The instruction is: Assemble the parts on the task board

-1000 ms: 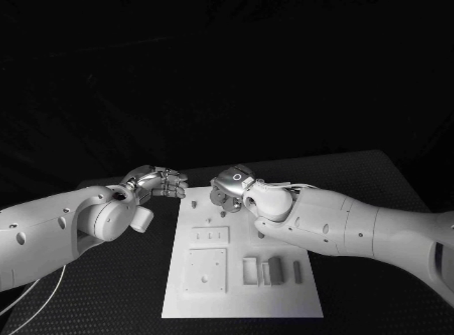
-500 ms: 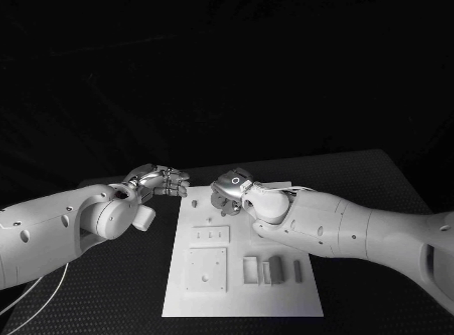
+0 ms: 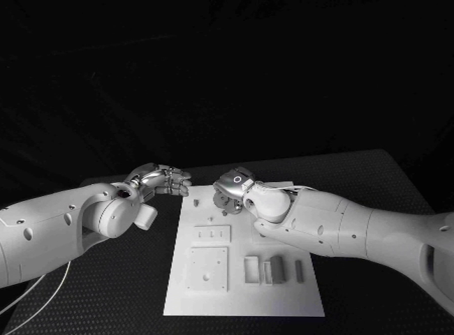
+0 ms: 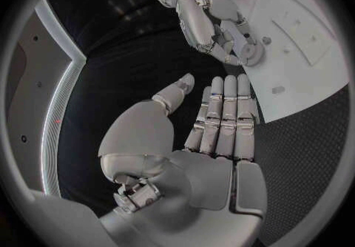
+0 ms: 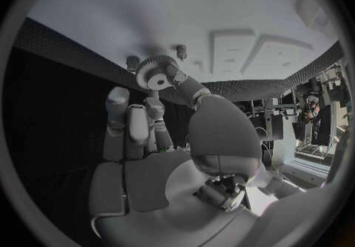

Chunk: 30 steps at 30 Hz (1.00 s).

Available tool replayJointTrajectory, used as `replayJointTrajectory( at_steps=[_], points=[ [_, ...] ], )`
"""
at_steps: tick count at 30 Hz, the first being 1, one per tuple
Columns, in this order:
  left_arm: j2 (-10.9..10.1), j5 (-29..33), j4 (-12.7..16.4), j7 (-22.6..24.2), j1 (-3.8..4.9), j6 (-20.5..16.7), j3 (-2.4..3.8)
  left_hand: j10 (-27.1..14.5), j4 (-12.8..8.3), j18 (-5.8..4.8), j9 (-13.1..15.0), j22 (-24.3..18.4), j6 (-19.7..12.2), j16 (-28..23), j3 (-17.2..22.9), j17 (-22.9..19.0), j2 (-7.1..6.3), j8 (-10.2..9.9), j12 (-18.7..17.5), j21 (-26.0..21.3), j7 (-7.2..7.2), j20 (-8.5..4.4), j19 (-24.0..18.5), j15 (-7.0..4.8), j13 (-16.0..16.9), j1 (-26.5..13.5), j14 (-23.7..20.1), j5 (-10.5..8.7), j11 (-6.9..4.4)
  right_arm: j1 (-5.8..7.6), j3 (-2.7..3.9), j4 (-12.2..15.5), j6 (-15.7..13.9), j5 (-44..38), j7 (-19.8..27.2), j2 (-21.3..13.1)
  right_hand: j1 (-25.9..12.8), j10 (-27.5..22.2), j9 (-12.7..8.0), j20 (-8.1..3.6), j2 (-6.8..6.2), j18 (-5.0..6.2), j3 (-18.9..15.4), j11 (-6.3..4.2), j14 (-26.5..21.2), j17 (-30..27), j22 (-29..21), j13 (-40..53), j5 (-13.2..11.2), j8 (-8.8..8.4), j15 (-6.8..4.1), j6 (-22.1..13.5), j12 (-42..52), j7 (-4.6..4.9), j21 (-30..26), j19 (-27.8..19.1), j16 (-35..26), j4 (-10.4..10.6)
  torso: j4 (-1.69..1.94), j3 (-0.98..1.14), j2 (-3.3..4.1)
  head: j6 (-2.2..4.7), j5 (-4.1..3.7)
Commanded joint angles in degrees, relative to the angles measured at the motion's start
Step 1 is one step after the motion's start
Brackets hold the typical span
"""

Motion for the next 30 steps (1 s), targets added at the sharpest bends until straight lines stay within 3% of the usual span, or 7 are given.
replayJointTrajectory(
  at_steps=[1, 19, 30],
  points=[
    [0.2, -0.2, 0.0, 0.5, 0.01, 0.9, 0.03, -0.1, 0.0, 0.98, 0.1, 0.1, -0.3, -0.4, -0.2, 0.1, -0.18, -0.3, -0.4, -0.2, 0.22, 0.27, -0.1, 0.29, 0.1, -0.4, 0.2, -0.23, 0.17, -0.08, -0.25, -0.2, 0.6, -0.7, 0.8, 0.2, 0.4, -0.1, 0.2, -0.10, 0.15, 2.49, 0.4, -0.03, 0.4, 0.0, 0.7, -0.1, 0.0, 0.26, 0.18, 6.0, -0.2, 2.70, 0.1, 0.1, -0.1, 0.0, 3.29, 0.02, 0.00, -0.01, 0.02],
    [0.2, -0.2, 0.0, 0.5, -0.02, 0.9, 0.03, -0.1, 0.0, 0.98, 0.1, 0.1, -0.4, -0.5, -0.2, 0.1, -0.17, -0.4, -0.4, -0.2, 0.23, 0.27, -0.1, 0.29, 0.1, -0.4, 0.2, -0.23, 0.17, -0.16, -0.84, 0.4, 1.3, -0.3, 1.3, 0.1, 0.4, 0.0, 0.2, -0.12, 0.12, 2.49, 0.5, -0.02, 0.4, -0.1, 0.7, -0.1, 0.0, 0.21, 0.19, 6.0, -0.2, 2.71, 0.1, 0.2, -0.1, 0.0, 3.22, 0.04, 0.00, -0.08, 0.17],
    [0.2, -0.2, -0.1, 0.6, -0.02, 0.9, 0.03, -0.1, 0.0, 0.99, 0.1, 0.1, -0.4, -0.5, -0.2, 0.2, -0.17, -0.4, -0.5, -0.3, 0.23, 0.28, -0.1, 0.29, 0.2, -0.4, 0.2, -0.23, 0.17, -0.16, -0.87, 0.0, 0.9, -0.2, 1.2, 0.2, 0.3, 0.0, 0.2, -0.14, 0.08, 2.49, 0.5, -0.01, 0.3, -0.2, 0.7, -0.2, 0.0, 0.13, 0.19, 5.9, -0.3, 2.73, 0.1, 0.2, -0.2, 0.0, 3.28, 0.03, 0.00, 0.02, 0.10]
  ],
)
